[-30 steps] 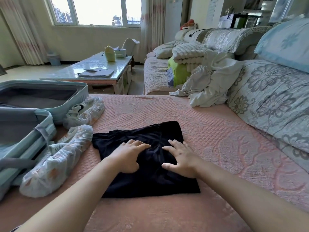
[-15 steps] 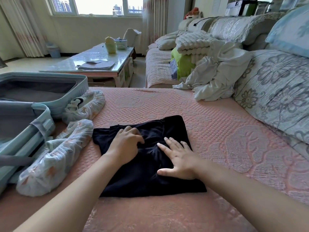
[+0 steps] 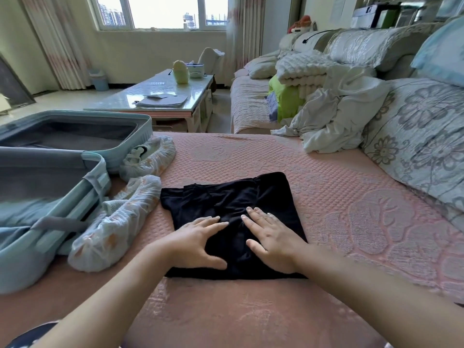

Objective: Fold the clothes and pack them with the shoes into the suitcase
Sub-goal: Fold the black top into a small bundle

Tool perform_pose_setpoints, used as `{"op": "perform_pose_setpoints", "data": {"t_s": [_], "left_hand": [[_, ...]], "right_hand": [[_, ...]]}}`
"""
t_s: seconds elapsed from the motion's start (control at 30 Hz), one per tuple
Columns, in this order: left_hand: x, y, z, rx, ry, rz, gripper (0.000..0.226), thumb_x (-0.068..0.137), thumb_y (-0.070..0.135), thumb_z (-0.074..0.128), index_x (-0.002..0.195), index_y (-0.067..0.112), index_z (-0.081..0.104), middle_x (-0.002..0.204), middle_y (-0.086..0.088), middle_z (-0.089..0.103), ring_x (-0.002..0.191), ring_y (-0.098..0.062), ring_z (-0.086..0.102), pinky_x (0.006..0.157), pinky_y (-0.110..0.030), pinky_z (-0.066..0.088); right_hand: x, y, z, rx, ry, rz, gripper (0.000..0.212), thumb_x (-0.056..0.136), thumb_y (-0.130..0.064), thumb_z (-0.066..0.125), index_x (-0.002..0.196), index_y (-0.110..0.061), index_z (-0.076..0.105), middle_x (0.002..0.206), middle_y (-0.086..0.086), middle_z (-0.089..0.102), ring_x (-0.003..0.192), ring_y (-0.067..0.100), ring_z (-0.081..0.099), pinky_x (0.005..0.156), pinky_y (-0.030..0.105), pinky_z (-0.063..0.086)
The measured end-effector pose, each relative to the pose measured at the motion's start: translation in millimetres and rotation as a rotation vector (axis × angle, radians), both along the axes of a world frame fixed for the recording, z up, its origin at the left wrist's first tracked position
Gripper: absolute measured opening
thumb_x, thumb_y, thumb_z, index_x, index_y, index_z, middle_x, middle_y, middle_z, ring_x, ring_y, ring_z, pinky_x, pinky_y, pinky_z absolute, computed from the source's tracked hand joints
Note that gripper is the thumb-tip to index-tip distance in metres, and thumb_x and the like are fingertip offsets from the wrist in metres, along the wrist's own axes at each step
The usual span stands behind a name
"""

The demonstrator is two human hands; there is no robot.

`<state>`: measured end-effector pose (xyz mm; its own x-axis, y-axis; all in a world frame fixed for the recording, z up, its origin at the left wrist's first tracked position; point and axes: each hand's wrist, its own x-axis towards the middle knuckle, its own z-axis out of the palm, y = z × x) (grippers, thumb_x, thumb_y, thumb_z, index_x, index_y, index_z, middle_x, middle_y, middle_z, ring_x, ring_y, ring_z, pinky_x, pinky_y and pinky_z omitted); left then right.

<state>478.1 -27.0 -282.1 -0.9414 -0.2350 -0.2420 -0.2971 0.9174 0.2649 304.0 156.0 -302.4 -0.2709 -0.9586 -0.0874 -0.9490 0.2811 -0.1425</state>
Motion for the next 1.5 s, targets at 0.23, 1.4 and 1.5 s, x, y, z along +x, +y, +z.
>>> {"op": "perform_pose_setpoints", "data": {"t_s": [0.23,1.4,1.5], "left_hand": [[56.5,-2.2,9.3,-0.236,-0.041,-0.041,0.091,0.069,0.036,0.072,0.150,0.043,0.031,0.161,0.012,0.020,0.148,-0.013,0.015,0.118,-0.031,0.027],[-86.6,37.1,23.8,-0.150,0.373,0.022,0.056,0.077,0.012,0.058,0.127,0.037,0.052,0.129,0.010,0.044,0.114,-0.016,0.051,0.070,-0.025,0.040],[-89.0,16.4,12.0,-0.290,0.212,0.055,0.075,0.079,0.035,0.066,0.145,0.044,0.034,0.142,0.013,0.037,0.118,-0.019,0.056,0.081,-0.035,0.052]], "right_hand": [[39.9,-2.5,-11.5,0.009,0.010,-0.094,0.066,0.100,-0.042,0.017,0.161,-0.023,0.002,0.168,0.009,-0.012,0.154,0.019,-0.013,0.123,0.034,-0.009],[-48.8,25.2,33.1,-0.112,-0.103,-0.407,0.082,0.083,-0.063,0.057,0.153,-0.030,0.031,0.144,0.006,0.042,0.135,0.027,0.042,0.109,0.042,0.039],[-41.4,13.6,27.6,-0.225,0.123,-0.266,0.086,0.077,-0.070,0.060,0.150,-0.031,0.037,0.134,0.003,0.046,0.124,0.025,0.047,0.107,0.041,0.038]]}}
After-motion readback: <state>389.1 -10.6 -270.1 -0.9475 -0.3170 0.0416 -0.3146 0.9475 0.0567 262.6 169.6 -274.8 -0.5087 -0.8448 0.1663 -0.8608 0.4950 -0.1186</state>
